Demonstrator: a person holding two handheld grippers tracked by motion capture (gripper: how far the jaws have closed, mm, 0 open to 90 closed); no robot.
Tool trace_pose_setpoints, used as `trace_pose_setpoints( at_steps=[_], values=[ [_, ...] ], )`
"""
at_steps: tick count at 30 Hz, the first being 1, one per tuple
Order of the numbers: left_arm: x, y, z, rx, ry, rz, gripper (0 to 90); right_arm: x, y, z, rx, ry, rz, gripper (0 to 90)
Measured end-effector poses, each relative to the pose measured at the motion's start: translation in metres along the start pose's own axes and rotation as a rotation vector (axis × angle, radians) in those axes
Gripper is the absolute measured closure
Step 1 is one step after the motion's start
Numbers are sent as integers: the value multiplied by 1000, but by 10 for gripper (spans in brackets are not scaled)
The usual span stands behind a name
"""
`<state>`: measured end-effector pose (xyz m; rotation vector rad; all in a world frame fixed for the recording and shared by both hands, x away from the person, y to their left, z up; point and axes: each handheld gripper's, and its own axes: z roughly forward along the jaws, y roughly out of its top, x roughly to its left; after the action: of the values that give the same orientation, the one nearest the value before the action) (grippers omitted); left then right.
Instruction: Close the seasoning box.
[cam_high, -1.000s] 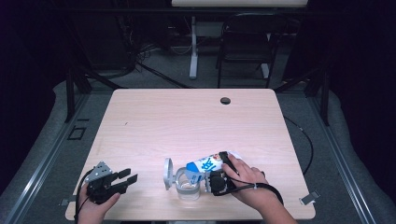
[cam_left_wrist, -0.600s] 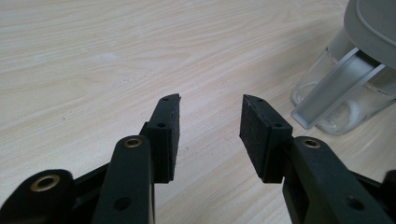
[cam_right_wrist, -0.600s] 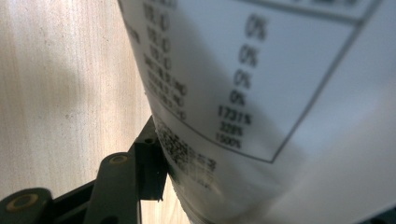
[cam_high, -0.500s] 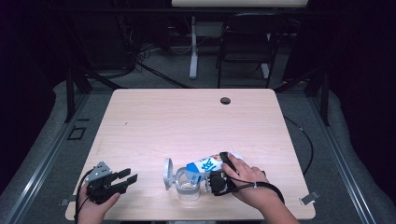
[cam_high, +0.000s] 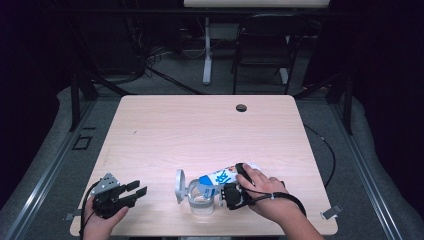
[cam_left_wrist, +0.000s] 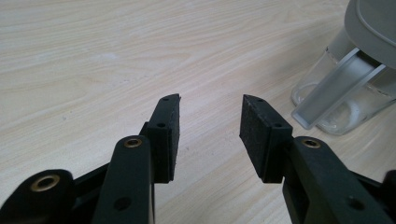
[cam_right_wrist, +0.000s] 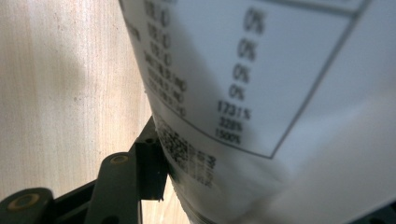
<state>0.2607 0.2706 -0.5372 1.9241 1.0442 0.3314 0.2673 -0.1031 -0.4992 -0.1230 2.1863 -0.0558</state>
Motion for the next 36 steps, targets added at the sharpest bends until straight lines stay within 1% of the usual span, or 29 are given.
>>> trace_pose_setpoints(
  at_steps=[1, 4, 10, 12, 13, 15, 16, 17, 18, 21, 22, 24, 25, 27, 30, 32, 34, 36],
  values=[
    [0, 0, 0, 2, -1, 1, 583, 0, 0, 1, -6, 2, 6, 468],
    [1, 0, 0, 6, -4, 2, 583, -1, 2, -1, 12, 0, -10, 469],
    [1, 0, 0, 4, -4, 1, 583, -2, 4, -3, 18, 2, -26, 470],
    [0, 0, 0, 0, -2, 0, 583, -3, 5, -3, 29, -4, -38, 470],
    [0, 0, 0, 0, -2, -1, 583, -3, 5, -3, 23, -2, -36, 471],
    [0, 0, 0, 0, -2, -1, 583, -4, 6, -5, 42, -15, -59, 472],
    [0, 0, 0, -1, -2, 1, 583, -3, 5, -4, 33, -10, -49, 472],
    [0, 0, 0, -1, -2, 2, 583, -3, 6, -4, 39, -17, -55, 473],
    [0, 0, -1, 0, -1, 3, 583, -3, 5, -4, 25, -17, -51, 473],
    [0, 0, -1, -1, 0, -1, 583, -2, 6, -4, 21, -21, -53, 474],
    [0, 0, -1, 0, 0, -1, 583, -3, 7, -6, 39, -27, -67, 475],
    [1, 0, 0, -9, -2, -2, 583, -2, 7, -5, 31, -34, -68, 476],
    [1, 0, -1, 3, -1, 0, 583, -3, 7, -5, 32, -36, -70, 477],
    [1, 0, -1, 5, -2, 1, 583, -3, 8, -7, 42, -39, -78, 479],
    [1, 0, 0, 5, -3, 2, 583, -2, 8, -6, 31, -42, -69, 481],
    [1, -1, 0, -9, -2, -1, 583, -2, 9, -6, 33, -52, -78, 483],
    [1, 0, 0, -6, 0, 1, 583, -3, 10, -7, 46, -59, -89, 484],
    [1, -1, 0, -5, -3, 1, 583, -2, 9, -6, 39, -64, -86, 486]
  ],
)
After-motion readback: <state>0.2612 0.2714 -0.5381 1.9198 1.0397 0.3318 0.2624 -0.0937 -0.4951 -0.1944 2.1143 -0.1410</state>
